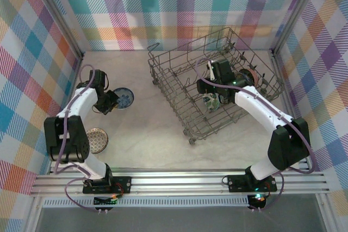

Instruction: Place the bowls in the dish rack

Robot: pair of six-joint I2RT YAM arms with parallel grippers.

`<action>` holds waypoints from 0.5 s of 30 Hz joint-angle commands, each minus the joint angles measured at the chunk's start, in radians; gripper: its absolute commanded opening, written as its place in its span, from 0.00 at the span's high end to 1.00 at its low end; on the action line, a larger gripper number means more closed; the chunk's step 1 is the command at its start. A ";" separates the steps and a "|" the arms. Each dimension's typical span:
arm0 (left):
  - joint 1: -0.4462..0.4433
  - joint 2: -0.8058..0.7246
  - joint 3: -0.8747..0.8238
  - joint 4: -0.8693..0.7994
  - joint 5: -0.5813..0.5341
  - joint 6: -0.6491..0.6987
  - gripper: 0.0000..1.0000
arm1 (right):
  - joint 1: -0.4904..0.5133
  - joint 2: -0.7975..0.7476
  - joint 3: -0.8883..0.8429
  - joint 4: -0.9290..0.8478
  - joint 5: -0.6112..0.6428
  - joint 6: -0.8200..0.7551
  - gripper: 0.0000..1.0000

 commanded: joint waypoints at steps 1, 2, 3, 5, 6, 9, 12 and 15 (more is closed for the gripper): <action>-0.031 -0.136 0.025 0.004 -0.009 0.026 0.95 | -0.010 0.011 0.062 0.000 -0.032 0.015 0.13; -0.045 -0.161 0.035 0.009 -0.015 0.034 0.95 | -0.018 0.010 0.073 -0.002 -0.060 0.024 0.13; -0.062 -0.186 0.047 0.013 -0.031 0.040 0.95 | -0.028 0.009 0.084 -0.001 -0.096 0.037 0.13; -0.108 -0.225 0.082 0.016 -0.069 0.060 0.96 | -0.046 0.003 0.107 0.008 -0.162 0.057 0.13; -0.138 -0.238 0.112 0.014 -0.092 0.067 0.96 | -0.049 0.003 0.126 0.008 -0.193 0.055 0.14; -0.237 -0.251 0.210 0.005 -0.167 0.102 0.97 | -0.048 0.007 0.196 0.000 -0.274 0.036 0.15; -0.331 -0.236 0.317 0.015 -0.235 0.144 0.98 | -0.049 0.005 0.254 -0.004 -0.355 0.031 0.17; -0.425 -0.193 0.431 0.016 -0.287 0.196 0.98 | -0.047 -0.015 0.279 0.022 -0.463 0.026 0.19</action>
